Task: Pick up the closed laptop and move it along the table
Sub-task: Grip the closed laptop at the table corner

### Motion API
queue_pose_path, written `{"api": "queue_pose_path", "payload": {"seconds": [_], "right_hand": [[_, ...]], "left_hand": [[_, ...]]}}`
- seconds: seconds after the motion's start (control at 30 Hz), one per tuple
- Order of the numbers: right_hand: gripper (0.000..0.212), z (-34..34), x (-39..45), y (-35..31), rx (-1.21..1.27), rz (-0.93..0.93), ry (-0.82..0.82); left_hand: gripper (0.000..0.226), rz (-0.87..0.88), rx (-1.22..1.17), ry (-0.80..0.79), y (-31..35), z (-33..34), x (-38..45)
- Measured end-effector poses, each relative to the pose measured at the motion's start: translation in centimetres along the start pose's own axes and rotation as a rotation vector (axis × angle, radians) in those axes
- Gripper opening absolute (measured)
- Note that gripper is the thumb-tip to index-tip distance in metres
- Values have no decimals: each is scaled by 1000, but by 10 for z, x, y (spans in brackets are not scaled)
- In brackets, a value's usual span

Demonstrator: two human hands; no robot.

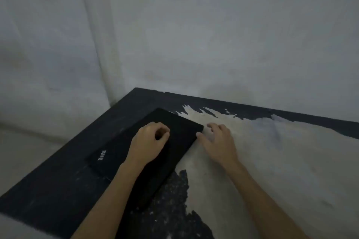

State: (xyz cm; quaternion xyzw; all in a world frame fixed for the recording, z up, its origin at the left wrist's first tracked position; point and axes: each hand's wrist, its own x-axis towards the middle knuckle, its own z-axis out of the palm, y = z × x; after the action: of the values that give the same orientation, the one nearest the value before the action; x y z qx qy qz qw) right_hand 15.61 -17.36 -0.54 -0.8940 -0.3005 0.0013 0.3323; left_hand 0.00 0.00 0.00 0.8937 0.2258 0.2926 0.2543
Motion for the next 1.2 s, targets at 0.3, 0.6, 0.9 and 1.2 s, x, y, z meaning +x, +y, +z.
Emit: {"api": "queue_pose_path", "payload": {"seconds": [0.3,0.6,0.9,1.2], "right_hand": [[78,41,35,-30,-172,149,-49],[74,41,43,-27,-14,208,-22],[35,39,49,-42,795,285,65],[8,25,58,-52,1043,290,178]], "left_hand": [[62,-229,172,-186,-46,-4,49],[54,-292,155,-131,-54,3,65],[42,-290,3,67,-43,-4,75],[41,-271,-107,39,-33,-8,83]]}}
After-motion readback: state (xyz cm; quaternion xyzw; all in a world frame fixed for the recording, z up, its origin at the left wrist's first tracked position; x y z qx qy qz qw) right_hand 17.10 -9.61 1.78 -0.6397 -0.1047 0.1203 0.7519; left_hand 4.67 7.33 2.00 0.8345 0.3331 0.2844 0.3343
